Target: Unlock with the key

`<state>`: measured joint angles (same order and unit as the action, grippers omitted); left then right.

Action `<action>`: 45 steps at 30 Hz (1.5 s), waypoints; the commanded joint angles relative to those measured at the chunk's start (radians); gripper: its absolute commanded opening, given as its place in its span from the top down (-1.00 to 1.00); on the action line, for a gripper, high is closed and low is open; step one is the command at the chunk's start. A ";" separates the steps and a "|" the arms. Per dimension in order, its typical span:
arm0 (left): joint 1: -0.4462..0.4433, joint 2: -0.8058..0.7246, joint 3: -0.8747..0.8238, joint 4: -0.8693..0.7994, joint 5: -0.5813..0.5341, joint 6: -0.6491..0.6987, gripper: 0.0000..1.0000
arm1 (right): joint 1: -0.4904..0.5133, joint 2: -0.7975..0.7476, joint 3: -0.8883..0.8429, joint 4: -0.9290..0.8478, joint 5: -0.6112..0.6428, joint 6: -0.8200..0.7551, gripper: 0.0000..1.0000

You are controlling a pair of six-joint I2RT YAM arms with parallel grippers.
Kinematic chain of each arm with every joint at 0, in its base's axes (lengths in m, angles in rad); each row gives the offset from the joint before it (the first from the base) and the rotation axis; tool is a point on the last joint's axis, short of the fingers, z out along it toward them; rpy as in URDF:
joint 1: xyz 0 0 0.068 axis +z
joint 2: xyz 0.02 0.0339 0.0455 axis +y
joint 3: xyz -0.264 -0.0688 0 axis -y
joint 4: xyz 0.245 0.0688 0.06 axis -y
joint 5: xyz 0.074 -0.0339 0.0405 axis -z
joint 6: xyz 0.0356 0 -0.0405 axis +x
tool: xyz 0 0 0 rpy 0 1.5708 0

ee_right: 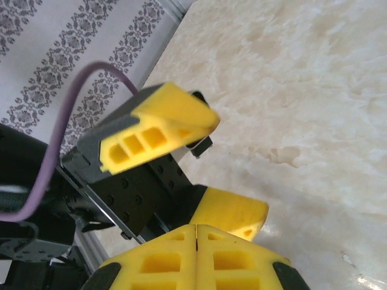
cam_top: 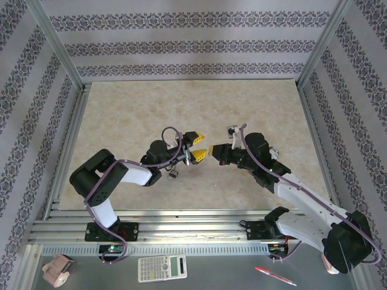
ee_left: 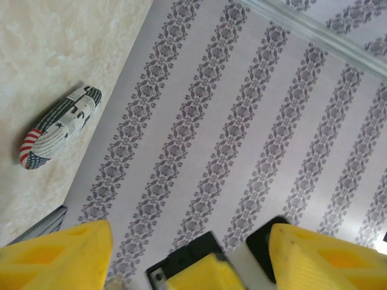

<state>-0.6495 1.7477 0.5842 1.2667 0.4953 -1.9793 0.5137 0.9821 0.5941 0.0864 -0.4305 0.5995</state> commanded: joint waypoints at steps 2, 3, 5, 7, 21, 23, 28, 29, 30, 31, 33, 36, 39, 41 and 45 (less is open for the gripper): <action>0.032 0.037 -0.002 0.165 0.104 0.170 -0.48 | -0.033 -0.015 0.047 0.045 -0.080 0.010 1.00; 0.033 0.033 0.014 0.165 0.139 0.205 -0.49 | -0.037 -0.015 0.047 0.064 -0.099 0.015 1.00; 0.036 0.008 0.042 0.164 0.185 0.266 -0.50 | -0.051 -0.013 0.054 0.091 -0.142 0.024 1.00; 0.058 -0.028 0.064 0.161 0.246 0.337 -0.51 | -0.077 -0.012 0.059 0.118 -0.191 0.047 1.00; 0.137 -0.167 0.101 0.084 0.526 0.848 -0.67 | -0.164 0.011 0.289 0.133 -0.476 0.144 1.00; 0.137 -0.188 0.120 0.039 0.549 0.959 -0.70 | -0.151 0.019 0.312 0.127 -0.495 0.146 1.00; 0.143 -0.252 0.179 -0.025 0.594 1.134 -0.74 | -0.117 0.038 0.347 0.105 -0.518 0.140 1.00; 0.143 -0.259 0.193 -0.034 0.612 1.159 -0.74 | -0.111 0.041 0.352 0.104 -0.519 0.137 1.00; 0.143 -0.264 0.199 -0.011 0.626 1.163 -0.75 | -0.105 0.044 0.358 0.100 -0.521 0.132 1.00; 0.143 -0.265 0.202 0.022 0.631 1.153 -0.79 | -0.103 0.048 0.358 0.101 -0.521 0.132 1.00; 0.142 -0.254 0.215 0.099 0.657 1.117 -0.83 | -0.097 0.057 0.362 0.106 -0.528 0.130 1.00; 0.141 -0.248 0.216 0.124 0.688 1.117 -0.83 | -0.088 0.071 0.374 0.120 -0.537 0.134 1.00; 0.142 -0.261 0.214 0.091 0.706 1.151 -0.83 | -0.071 0.091 0.395 0.119 -0.547 0.127 1.00; 0.142 -0.273 0.213 0.065 0.710 1.178 -0.83 | -0.057 0.106 0.406 0.119 -0.553 0.125 1.00; 0.142 -0.275 0.223 0.045 0.717 1.192 -0.83 | -0.037 0.131 0.420 0.125 -0.559 0.125 1.00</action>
<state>-0.5152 1.4986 0.7860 1.3056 1.1759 -0.8394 0.4633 1.0977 0.9794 0.1772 -0.9592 0.7311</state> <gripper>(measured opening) 0.914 0.061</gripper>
